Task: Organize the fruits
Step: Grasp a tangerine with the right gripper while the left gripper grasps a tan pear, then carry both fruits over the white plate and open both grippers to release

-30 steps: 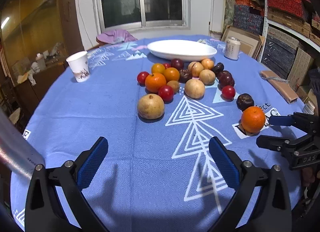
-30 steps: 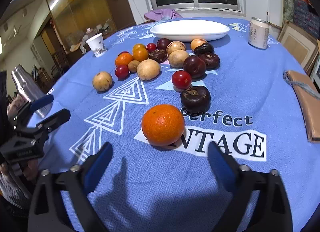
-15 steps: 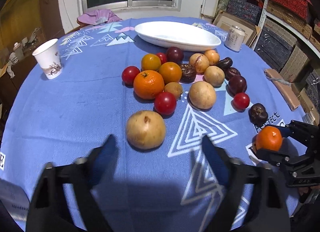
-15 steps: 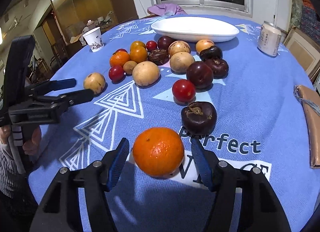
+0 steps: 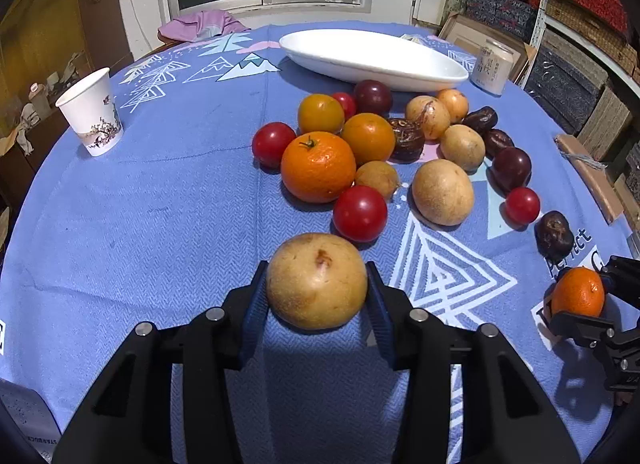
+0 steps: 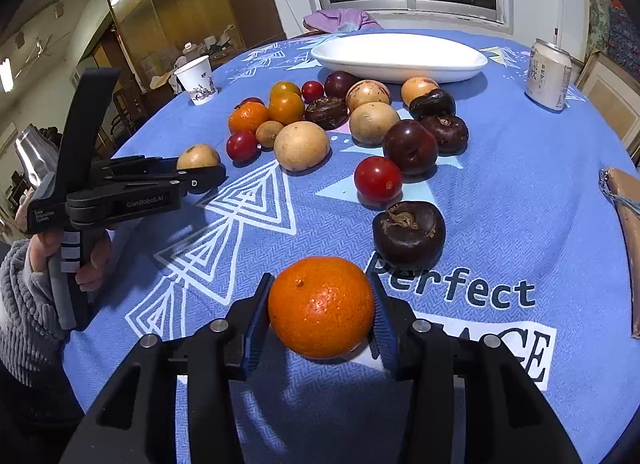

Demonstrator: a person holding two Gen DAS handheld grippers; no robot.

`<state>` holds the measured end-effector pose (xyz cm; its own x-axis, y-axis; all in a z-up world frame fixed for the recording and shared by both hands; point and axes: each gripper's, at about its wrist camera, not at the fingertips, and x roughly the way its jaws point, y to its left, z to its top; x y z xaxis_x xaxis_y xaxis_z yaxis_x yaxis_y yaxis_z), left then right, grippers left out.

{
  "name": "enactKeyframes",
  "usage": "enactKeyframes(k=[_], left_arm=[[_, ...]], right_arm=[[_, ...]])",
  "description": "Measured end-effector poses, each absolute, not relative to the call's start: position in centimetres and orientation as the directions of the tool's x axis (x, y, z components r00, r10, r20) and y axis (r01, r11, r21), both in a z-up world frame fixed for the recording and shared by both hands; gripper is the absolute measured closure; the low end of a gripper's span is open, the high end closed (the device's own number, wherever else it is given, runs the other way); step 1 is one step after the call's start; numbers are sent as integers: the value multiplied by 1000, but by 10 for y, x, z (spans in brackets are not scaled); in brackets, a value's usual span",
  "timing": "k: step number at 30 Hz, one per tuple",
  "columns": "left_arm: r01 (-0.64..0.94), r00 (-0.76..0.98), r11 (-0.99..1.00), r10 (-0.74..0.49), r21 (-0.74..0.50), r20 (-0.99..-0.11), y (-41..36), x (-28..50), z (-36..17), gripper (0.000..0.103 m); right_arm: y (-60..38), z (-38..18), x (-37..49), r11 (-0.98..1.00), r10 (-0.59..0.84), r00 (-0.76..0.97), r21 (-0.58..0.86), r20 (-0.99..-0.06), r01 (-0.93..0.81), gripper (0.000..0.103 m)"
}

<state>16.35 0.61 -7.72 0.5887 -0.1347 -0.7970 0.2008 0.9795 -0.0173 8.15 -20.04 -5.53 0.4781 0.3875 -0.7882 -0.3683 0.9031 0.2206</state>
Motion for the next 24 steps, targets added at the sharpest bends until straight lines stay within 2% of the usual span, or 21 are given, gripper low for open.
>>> enactKeyframes(k=[5, 8, 12, 15, 20, 24], left_arm=[[205, 606, 978, -164, -46, -778, 7, 157, -63, 58], [203, 643, 978, -169, -47, -747, 5, 166, -33, 58], [194, 705, 980, -166, -38, -689, -7, 203, 19, 58], [194, 712, 979, -178, -53, -679, -21, 243, 37, 58], [188, 672, 980, -171, -58, -721, -41, 313, 22, 58], [183, 610, 980, -175, -78, -773, -51, 355, -10, 58]], right_arm=[[-209, -42, 80, 888, 436, 488, 274, -756, -369, 56], [-219, -2, 94, 888, 447, 555, 274, -701, -369, 56], [-230, 58, 141, 906, 421, 666, 247, -615, -345, 56], [-233, 74, 194, 924, 381, 709, 244, -593, -293, 56], [-232, 36, 295, 941, 333, 668, 280, -665, -190, 56], [-231, -6, 338, 955, 288, 619, 266, -731, -130, 56]])
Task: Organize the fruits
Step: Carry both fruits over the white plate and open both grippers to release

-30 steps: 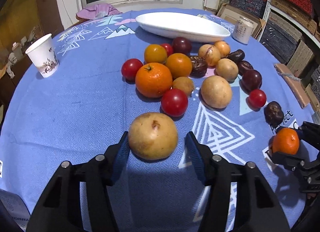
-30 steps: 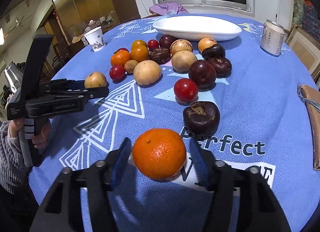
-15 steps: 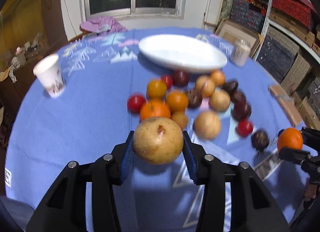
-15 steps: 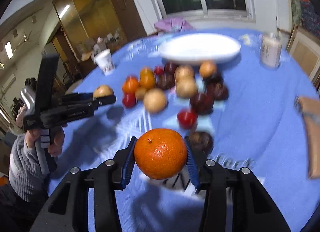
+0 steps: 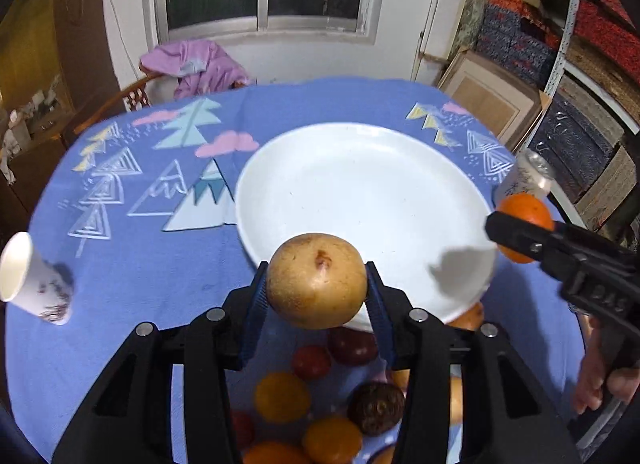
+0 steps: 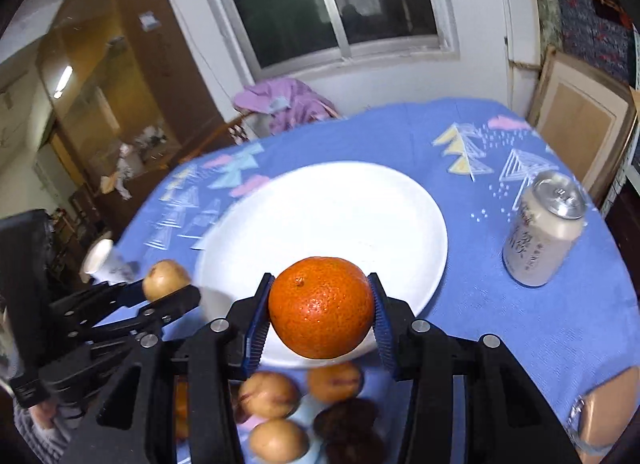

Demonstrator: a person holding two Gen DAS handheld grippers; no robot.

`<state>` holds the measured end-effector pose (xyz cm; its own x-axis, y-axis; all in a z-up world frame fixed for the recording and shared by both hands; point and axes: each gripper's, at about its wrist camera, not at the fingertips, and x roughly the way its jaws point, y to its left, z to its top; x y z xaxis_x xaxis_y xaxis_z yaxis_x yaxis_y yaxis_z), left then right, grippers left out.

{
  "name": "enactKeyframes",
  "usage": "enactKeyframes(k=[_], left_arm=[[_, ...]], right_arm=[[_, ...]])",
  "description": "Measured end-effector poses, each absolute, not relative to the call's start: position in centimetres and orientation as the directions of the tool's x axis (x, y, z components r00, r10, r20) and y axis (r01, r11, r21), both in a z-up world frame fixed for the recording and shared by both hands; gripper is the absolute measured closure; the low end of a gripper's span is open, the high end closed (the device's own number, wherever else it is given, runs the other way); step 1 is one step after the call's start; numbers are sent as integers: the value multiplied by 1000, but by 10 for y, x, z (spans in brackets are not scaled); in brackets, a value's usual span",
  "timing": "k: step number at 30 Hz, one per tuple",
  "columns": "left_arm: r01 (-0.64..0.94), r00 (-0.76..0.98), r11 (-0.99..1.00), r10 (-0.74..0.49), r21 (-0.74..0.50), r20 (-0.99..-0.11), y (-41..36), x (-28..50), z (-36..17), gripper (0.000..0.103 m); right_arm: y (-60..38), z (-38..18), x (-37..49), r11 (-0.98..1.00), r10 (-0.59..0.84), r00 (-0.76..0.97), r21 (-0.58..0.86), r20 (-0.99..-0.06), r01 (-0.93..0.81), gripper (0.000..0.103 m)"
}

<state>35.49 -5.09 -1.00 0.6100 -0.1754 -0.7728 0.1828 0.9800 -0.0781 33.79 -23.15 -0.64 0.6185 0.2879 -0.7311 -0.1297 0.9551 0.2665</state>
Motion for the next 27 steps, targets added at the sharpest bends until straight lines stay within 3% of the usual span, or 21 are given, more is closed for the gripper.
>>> enactKeyframes(k=[7, 12, 23, 27], left_arm=[[218, 580, 974, -181, -63, -794, -65, 378, -36, 57], [217, 600, 974, -179, -57, -780, -66, 378, -34, 38], [155, 660, 983, -178, -100, -730, -23, 330, -3, 37], [72, 706, 993, -118, -95, -698, 13, 282, 4, 22]], right_arm=[[-229, -28, 346, 956, 291, 586, 260, -756, -140, 55], [-223, -28, 345, 959, 283, 588, 238, -758, -155, 54], [-240, 27, 293, 945, 321, 676, 267, -663, -187, 54], [-255, 39, 244, 936, 339, 709, 297, -618, -189, 43]])
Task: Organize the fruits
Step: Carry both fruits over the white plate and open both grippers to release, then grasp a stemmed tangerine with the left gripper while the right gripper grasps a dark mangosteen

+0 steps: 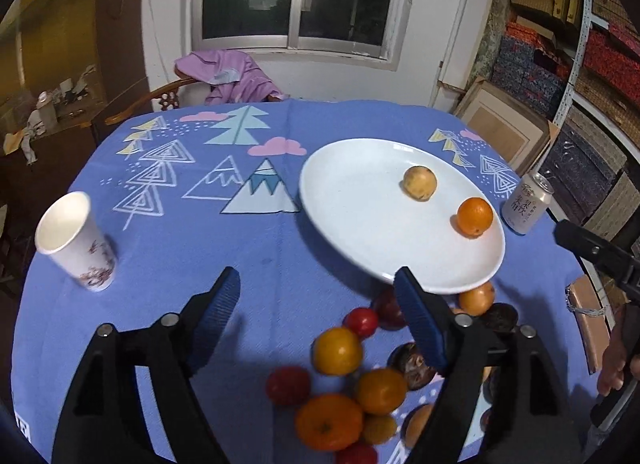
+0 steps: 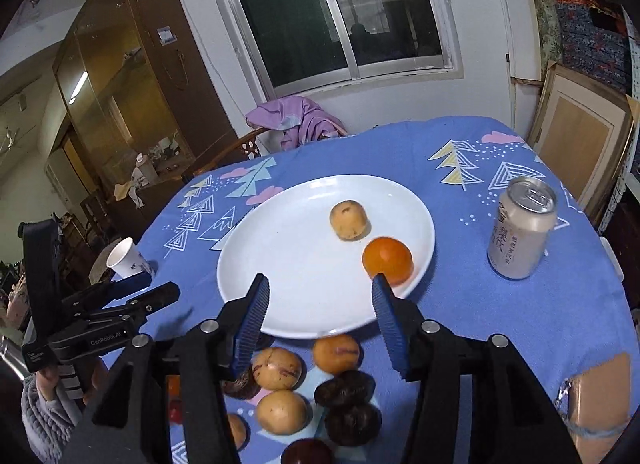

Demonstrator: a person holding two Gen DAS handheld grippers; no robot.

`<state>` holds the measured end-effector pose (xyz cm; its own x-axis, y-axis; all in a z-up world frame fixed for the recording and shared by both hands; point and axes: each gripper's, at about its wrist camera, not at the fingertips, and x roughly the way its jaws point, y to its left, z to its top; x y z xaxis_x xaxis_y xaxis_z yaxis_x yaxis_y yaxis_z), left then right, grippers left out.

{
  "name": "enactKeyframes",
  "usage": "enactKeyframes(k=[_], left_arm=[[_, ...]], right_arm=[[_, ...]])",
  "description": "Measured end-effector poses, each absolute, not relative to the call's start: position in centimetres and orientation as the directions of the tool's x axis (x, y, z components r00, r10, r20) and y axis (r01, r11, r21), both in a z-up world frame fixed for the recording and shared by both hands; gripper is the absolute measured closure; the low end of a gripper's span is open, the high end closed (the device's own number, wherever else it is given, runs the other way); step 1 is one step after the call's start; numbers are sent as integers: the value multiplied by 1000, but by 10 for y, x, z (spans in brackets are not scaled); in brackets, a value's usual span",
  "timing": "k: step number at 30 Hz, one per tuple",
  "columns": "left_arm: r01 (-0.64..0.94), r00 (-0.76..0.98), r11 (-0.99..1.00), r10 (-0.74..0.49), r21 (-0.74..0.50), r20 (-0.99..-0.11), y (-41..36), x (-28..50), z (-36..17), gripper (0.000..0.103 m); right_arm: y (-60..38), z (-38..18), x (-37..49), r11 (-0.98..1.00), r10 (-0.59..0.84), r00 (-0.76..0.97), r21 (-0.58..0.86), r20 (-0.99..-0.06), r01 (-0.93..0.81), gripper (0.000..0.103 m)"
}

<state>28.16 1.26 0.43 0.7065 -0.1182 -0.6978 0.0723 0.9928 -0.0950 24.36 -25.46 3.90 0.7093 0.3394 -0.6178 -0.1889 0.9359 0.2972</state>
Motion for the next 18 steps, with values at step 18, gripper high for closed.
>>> enactKeyframes(k=[18], left_arm=[[26, 754, 998, 19, 58, -656, 6, 170, -44, 13]], right_arm=[[-263, -31, 106, 923, 375, 666, 327, -645, -204, 34]])
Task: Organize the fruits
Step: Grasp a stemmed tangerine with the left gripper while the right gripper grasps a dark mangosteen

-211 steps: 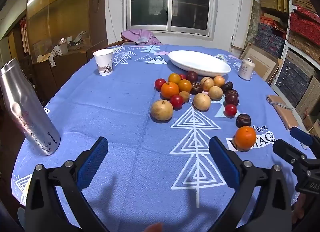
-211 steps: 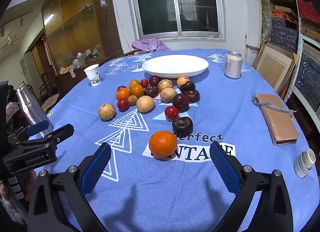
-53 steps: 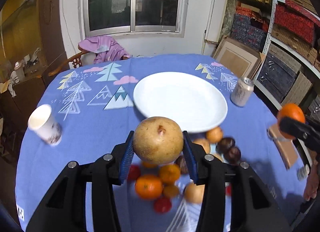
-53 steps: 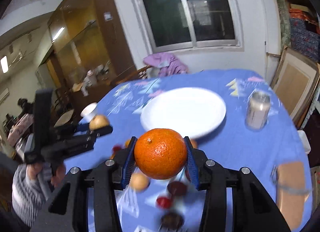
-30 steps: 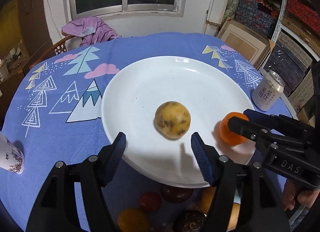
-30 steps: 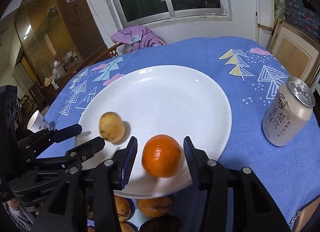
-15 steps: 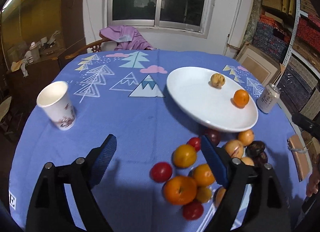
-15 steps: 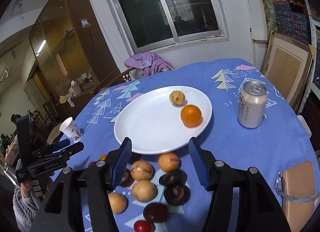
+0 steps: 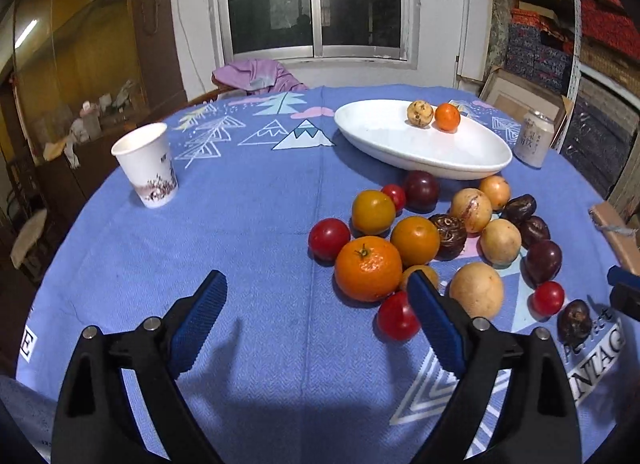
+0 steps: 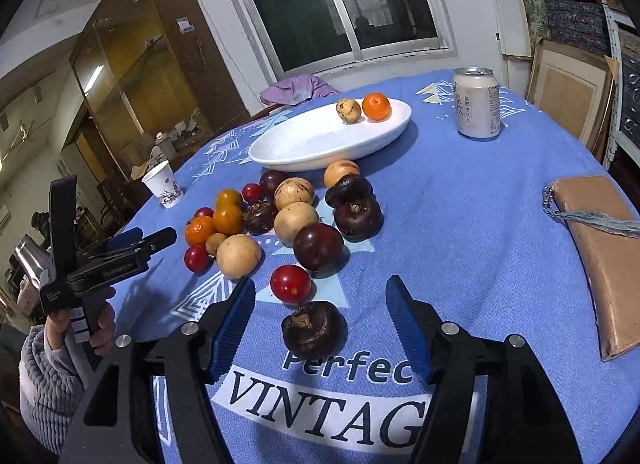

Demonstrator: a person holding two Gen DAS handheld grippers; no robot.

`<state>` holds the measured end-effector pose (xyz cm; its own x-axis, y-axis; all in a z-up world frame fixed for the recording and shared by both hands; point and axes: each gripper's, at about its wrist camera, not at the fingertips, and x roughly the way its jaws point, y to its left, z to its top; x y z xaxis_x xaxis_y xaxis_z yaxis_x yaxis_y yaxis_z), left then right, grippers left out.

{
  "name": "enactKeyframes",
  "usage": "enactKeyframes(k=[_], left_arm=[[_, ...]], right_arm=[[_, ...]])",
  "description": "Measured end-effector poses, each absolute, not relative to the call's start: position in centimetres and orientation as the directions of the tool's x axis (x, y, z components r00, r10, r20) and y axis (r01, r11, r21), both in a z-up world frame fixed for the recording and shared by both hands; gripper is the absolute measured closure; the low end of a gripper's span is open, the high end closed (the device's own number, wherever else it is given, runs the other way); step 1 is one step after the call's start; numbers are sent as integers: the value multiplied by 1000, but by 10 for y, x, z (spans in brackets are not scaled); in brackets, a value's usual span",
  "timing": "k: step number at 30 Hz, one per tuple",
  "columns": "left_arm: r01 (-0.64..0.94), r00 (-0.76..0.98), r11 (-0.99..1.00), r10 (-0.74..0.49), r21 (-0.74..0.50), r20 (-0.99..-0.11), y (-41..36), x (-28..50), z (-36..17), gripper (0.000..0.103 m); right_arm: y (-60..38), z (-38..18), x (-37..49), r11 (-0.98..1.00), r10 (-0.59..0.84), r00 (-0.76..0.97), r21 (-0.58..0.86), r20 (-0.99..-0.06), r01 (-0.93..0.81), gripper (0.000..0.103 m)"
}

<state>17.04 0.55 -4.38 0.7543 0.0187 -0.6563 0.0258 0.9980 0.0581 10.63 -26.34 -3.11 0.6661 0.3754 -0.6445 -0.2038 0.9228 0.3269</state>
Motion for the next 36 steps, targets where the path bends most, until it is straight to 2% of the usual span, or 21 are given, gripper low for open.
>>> enactKeyframes(k=[12, 25, 27, 29, 35, 36], left_arm=[[85, 702, 996, -47, 19, -711, -5, 205, -61, 13], [117, 665, 988, -157, -105, -730, 2, 224, -67, 13], [119, 664, 986, -167, -117, -729, 3, 225, -68, 16], [128, 661, 982, -191, -142, -726, 4, 226, -68, 28], [165, 654, 971, -239, -173, -718, 3, 224, -66, 49], [167, 653, 972, -236, -167, -719, 2, 223, -66, 50]], right_arm=[[-261, -41, 114, 921, 381, 618, 338, -687, -192, 34], [-256, -44, 116, 920, 387, 597, 332, -703, -207, 30], [-255, -44, 116, 920, 390, 591, 331, -706, -212, 30], [-253, -46, 117, 919, 392, 582, 330, -712, -215, 30], [-246, -51, 122, 921, 389, 546, 312, -742, -233, 30], [-242, -53, 123, 922, 386, 535, 302, -751, -242, 30]])
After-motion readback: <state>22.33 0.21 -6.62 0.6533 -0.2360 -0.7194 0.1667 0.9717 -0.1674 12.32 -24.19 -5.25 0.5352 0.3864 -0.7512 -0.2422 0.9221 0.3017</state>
